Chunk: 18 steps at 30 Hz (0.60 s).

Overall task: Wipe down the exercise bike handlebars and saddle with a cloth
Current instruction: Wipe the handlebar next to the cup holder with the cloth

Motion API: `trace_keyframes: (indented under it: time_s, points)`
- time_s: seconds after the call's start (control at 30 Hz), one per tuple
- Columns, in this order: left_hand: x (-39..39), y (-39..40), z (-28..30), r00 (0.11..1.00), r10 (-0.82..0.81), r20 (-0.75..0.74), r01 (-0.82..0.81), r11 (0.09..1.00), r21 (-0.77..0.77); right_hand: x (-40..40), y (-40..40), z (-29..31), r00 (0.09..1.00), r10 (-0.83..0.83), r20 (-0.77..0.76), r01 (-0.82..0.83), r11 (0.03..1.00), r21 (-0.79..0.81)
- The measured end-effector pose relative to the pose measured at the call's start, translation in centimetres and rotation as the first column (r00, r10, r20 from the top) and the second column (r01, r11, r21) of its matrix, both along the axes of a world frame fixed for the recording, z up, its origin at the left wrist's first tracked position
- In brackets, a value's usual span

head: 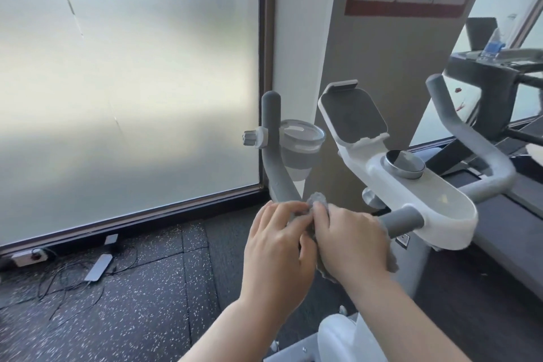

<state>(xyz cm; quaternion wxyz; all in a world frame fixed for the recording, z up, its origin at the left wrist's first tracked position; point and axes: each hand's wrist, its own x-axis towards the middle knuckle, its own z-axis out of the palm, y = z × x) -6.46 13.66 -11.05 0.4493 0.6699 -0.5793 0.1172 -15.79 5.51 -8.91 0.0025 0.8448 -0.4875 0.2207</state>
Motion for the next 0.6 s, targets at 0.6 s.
trace_keyframes:
  time_s: [0.6]
  points:
    - [-1.1, 0.3, -0.2, 0.986, -0.164, 0.027, 0.16, 0.981, 0.112, -6.2, -4.0, -3.3, 0.879, 0.271, 0.392, -0.165, 0.945, -0.282]
